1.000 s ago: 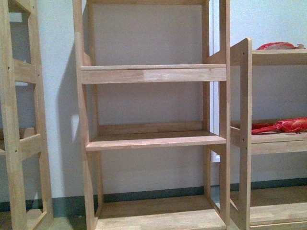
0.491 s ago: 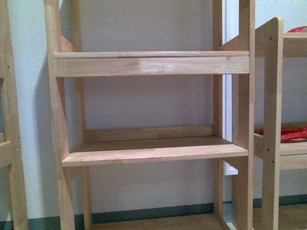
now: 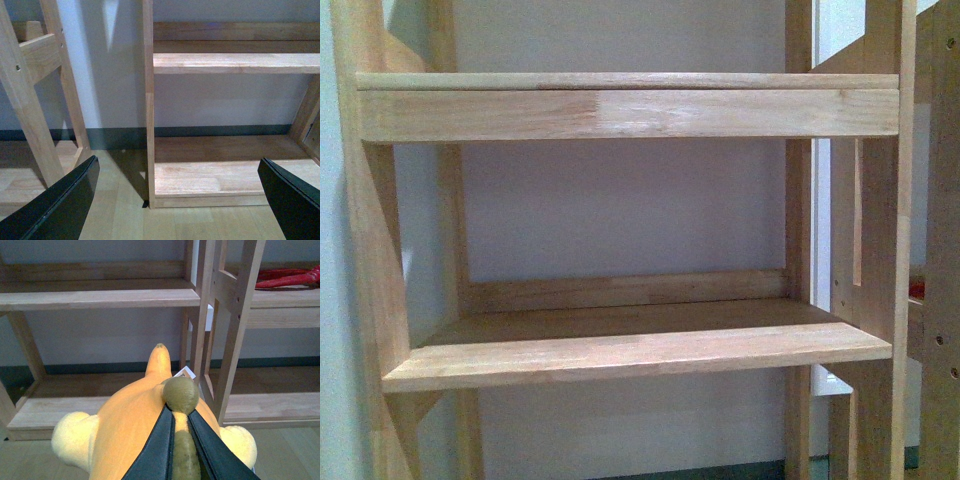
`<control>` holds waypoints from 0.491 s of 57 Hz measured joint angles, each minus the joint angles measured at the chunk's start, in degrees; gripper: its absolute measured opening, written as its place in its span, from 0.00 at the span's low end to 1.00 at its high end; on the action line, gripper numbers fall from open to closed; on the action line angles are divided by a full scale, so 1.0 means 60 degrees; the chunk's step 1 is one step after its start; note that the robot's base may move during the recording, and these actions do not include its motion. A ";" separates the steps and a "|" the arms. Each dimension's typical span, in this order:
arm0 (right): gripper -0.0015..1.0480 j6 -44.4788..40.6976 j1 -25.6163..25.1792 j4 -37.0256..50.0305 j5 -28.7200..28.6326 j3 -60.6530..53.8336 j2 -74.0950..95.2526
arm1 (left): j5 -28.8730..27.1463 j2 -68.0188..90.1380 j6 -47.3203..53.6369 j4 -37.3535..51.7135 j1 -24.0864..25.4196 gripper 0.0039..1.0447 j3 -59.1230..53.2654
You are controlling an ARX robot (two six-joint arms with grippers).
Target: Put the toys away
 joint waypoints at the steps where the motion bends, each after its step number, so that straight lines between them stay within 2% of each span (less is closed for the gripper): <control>1: 0.06 0.0000 0.0000 0.0000 0.0004 0.0000 0.0000 | 0.0000 0.0000 0.0000 0.0000 0.0004 0.94 0.0000; 28: 0.06 0.0000 0.0000 0.0000 0.0004 0.0000 0.0004 | 0.0000 0.0004 0.0000 0.0000 0.0004 0.94 0.0000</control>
